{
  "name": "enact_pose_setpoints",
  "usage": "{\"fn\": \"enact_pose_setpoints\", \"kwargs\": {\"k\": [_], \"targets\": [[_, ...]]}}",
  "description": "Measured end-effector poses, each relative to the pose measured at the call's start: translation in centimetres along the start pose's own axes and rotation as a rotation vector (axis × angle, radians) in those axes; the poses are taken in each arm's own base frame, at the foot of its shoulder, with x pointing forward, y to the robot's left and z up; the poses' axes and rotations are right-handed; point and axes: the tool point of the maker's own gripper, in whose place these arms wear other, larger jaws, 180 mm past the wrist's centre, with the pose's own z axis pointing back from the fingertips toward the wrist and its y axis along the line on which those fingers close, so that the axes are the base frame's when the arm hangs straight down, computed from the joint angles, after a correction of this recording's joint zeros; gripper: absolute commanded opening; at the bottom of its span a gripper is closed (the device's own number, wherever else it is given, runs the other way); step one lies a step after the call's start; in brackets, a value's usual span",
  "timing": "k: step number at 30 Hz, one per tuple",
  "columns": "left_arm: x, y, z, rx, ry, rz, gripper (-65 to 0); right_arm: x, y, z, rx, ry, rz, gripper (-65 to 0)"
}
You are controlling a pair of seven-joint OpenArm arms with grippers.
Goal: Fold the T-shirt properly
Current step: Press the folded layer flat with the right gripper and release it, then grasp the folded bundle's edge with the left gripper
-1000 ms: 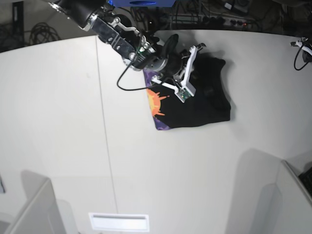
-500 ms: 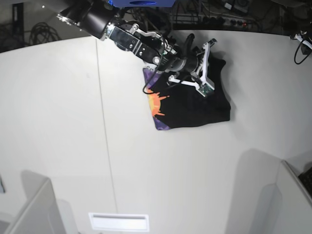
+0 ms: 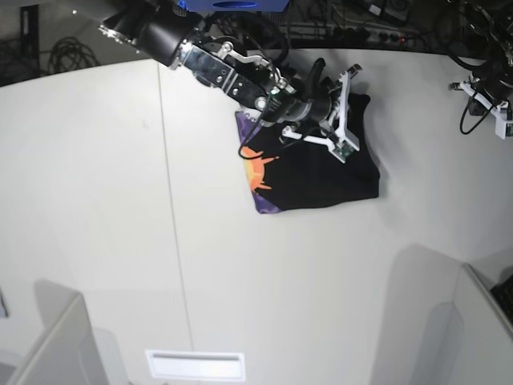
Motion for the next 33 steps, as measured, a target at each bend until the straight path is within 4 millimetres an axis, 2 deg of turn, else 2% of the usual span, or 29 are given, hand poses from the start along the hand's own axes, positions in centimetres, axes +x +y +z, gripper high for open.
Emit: {"fn": "enact_pose_setpoints", "kwargs": {"k": [1, 2, 5, 7, 9, 11, 14, 17, 22, 25, 29, 33], "targets": [[0.2, -0.4, 0.2, 0.002, -0.007, -0.005, -65.0, 0.9, -0.4, 0.9, 0.005, -0.039, -0.023, -65.0], [0.5, -1.2, 0.3, -0.005, -0.023, -0.009, -65.0, 1.5, -1.6, 1.9, -0.018, -0.076, -0.058, -65.0], [1.1, -4.0, -0.1, -0.061, -0.031, -0.055, -65.0, 1.6, -7.3, 5.1, -0.151, -0.156, -0.176, -65.0], [1.5, -5.7, -0.7, -0.101, -0.045, -0.057, -50.7, 0.8, -9.4, 6.8, -0.205, -0.173, -0.204, -65.0], [1.1, -7.2, -1.1, -0.135, -0.047, -0.034, -37.2, -0.1, -10.3, 7.9, -0.229, -0.178, -0.224, -65.0], [0.9, -8.1, -1.4, -0.149, -0.046, -0.012, -26.7, -1.2, -11.0, 8.5, -0.242, -0.189, -0.257, -65.0], [1.4, -9.2, -1.8, -0.172, -0.067, 0.022, -17.3, -3.7, -13.2, 9.6, -0.316, -0.195, -0.279, -65.0], [1.8, -11.0, -2.3, -0.213, -0.08, 0.03, -16.3, -5.3, -14.1, 10.2, -0.352, -0.188, -0.293, -65.0], [3.1, -15.2, -2.6, -0.388, -0.135, 0.051, -16.3, -7.2, -13.1, 9.8, -0.332, -0.151, -0.315, -65.0], [2.3, -15.8, -3.7, -0.417, -0.093, 0.075, -16.3, -7.8, -13.1, 9.8, -0.335, -0.138, -0.318, -65.0], [2.2, -17.2, -5.0, -0.464, -0.064, 0.109, -16.3, -8.2, -12.6, 9.6, -0.326, -0.132, -0.331, -65.0], [2.3, -19.0, -5.7, -0.511, -0.044, 0.113, -16.3, -8.8, -13.4, 10.1, -0.352, -0.133, -0.352, -65.0]]}}
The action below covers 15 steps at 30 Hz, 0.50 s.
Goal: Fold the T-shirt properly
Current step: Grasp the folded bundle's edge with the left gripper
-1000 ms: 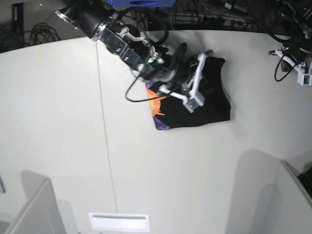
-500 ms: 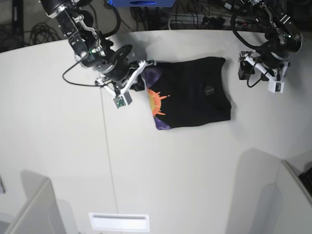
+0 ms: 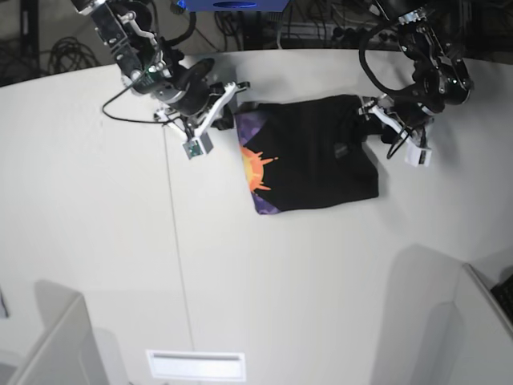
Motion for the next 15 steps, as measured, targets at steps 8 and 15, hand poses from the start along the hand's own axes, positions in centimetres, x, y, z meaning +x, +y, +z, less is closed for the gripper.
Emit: {"fn": "enact_pose_setpoints", "kwargs": {"k": [8, 15], "targets": [[0.7, -0.6, -1.8, -0.051, -0.02, 0.055, -16.3, -0.3, 0.1, 0.1, 0.0, -0.02, -0.013, -65.0], [-0.3, -1.5, 1.3, -0.127, -0.052, 0.076, -16.3, -0.1, 0.0, 0.1, 0.0, -0.026, -0.011, -65.0]]}}
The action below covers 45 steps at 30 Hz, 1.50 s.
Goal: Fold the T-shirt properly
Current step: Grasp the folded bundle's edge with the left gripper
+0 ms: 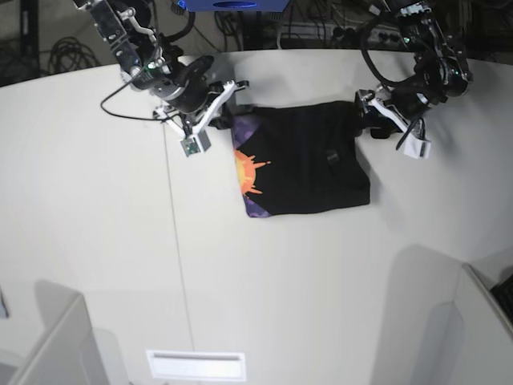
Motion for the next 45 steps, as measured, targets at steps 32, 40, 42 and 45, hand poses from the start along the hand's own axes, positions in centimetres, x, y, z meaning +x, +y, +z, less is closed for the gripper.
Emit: {"fn": "enact_pose_setpoints", "kwargs": {"k": [32, 40, 42, 45], "targets": [[2.4, -0.6, -3.9, 0.016, 0.018, 0.188, -16.3, -0.1, 0.1, 0.0, 0.002, 0.005, -0.002, -65.0], [1.3, -1.2, -5.1, 0.039, 0.083, 0.114, -16.5, 0.0, 0.1, 0.0, 0.002, 0.0, -0.003, -65.0], [1.2, -1.6, -5.4, 0.034, 0.092, 0.097, -16.6, 0.1, 0.0, 0.0, 0.0, -0.002, -0.004, -65.0], [1.4, -2.1, -5.9, 0.029, 0.082, 0.077, -25.8, 0.9, -1.5, 0.3, -0.039, -0.052, -0.044, -65.0]]}}
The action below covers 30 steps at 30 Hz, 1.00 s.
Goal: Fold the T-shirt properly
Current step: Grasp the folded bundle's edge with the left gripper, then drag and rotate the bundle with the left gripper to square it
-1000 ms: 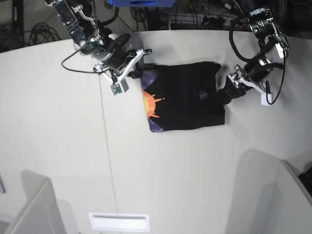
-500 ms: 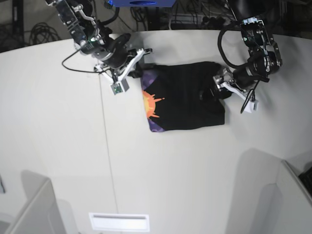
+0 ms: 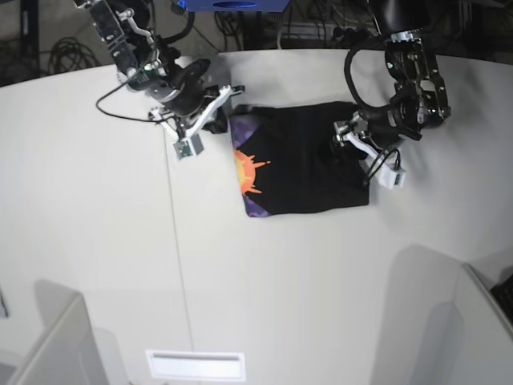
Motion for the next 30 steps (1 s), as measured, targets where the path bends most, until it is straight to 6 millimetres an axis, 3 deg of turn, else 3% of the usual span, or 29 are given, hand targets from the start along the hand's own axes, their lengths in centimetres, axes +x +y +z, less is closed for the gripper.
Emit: {"fn": "enact_pose_setpoints", "kwargs": {"k": [3, 8, 18, 30], "targets": [[-0.4, -0.1, -0.3, 0.004, 0.01, -0.013, -43.6, 0.1, -2.6, 1.0, -0.073, -0.065, -0.042, -65.0], [-0.7, 0.1, -0.8, -0.01, 0.021, 0.013, -64.3, 0.3, -5.5, 2.6, -0.15, -0.109, -0.096, -65.0], [-0.3, -1.5, -2.1, -0.037, 0.138, -0.185, -65.0, 0.0, -10.8, 5.3, -0.301, -0.139, -0.157, -65.0], [-0.5, -3.3, -2.9, -0.022, 0.329, -0.597, -65.0, 1.0, -14.5, 7.9, -0.314, -0.22, -0.384, -65.0]]}}
